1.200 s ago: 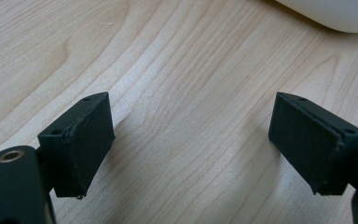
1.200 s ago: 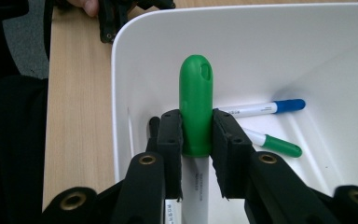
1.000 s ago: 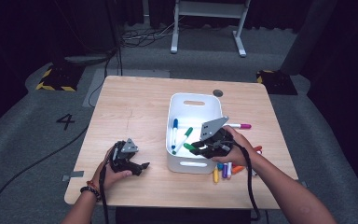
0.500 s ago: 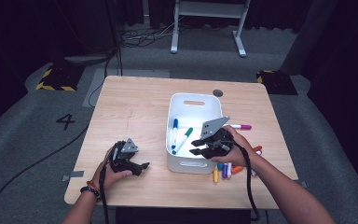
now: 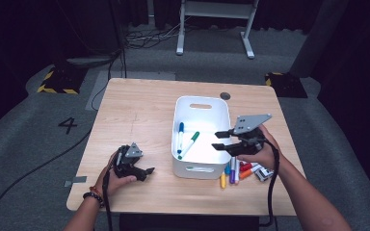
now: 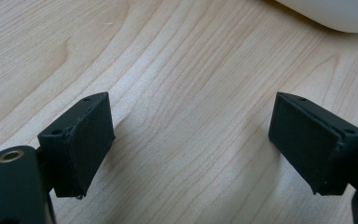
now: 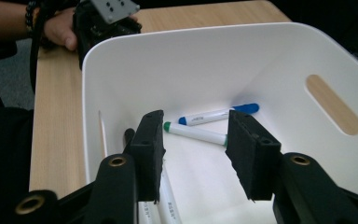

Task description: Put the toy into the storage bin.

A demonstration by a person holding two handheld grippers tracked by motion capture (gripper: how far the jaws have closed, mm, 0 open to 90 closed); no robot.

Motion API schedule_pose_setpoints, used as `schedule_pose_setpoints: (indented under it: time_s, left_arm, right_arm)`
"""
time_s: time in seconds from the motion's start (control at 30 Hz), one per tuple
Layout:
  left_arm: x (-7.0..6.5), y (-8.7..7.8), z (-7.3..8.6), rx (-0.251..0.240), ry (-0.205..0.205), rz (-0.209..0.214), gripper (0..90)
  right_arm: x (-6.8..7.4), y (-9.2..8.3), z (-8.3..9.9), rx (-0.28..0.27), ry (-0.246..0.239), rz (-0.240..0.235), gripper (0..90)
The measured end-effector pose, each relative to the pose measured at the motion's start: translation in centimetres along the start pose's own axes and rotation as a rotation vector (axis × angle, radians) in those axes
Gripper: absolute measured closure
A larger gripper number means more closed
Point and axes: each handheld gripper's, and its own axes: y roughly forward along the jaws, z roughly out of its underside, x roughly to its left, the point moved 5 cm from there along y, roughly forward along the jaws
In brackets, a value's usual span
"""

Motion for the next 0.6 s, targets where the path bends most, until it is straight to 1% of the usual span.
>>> schedule_pose_setpoints:
  time_s: [0.03,0.13,0.17,0.2,0.27,0.33,0.37,0.43,0.47,0.5,0.53,0.6]
  left_arm:
    - [0.0,0.0,0.0,0.000,0.000,0.000,14.3]
    - [0.0,0.0,0.0,0.000,0.000,-0.001,14.2]
    - [0.0,0.0,0.0,0.000,0.000,0.000,14.2]
    - [0.0,0.0,0.0,0.000,0.000,0.000,14.3]
    - [0.0,0.0,0.0,0.000,0.000,-0.001,14.3]
    - [0.0,0.0,0.0,0.000,0.000,0.000,14.2]
    - [0.0,0.0,0.0,0.000,0.000,0.000,14.2]
    - [0.0,0.0,0.0,0.000,0.000,0.000,14.2]
    - [0.0,0.0,0.0,0.000,0.000,0.000,14.3]
    - [0.0,0.0,0.0,0.000,0.000,0.000,14.2]
    - [0.0,0.0,0.0,0.000,0.000,0.000,14.2]
    - [0.0,0.0,0.0,0.000,0.000,0.000,14.2]
  right_arm:
    - [-0.3,-0.4,0.1,-0.013,0.002,0.007,56.8]
    - [-1.4,-2.1,0.9,-0.060,0.007,0.047,56.3]
    - [-1.9,-2.6,1.3,-0.065,0.010,0.072,56.2]
    - [-2.5,-3.1,1.8,-0.071,0.033,0.087,56.2]
    - [-3.5,-3.9,2.9,-0.084,0.055,0.106,56.4]
    - [-4.7,-4.5,4.5,-0.057,0.089,0.155,56.3]
    - [-5.1,-4.7,5.1,-0.046,0.093,0.162,56.3]
    - [-6.3,-4.9,6.9,-0.011,0.128,0.203,56.1]
    - [-6.9,-5.0,7.7,0.005,0.146,0.213,55.3]
    - [-7.4,-5.1,8.6,0.027,0.141,0.229,54.8]
    - [-8.2,-5.1,9.7,0.041,0.156,0.251,53.9]
    - [-9.0,-5.3,10.8,0.033,0.191,0.250,53.6]
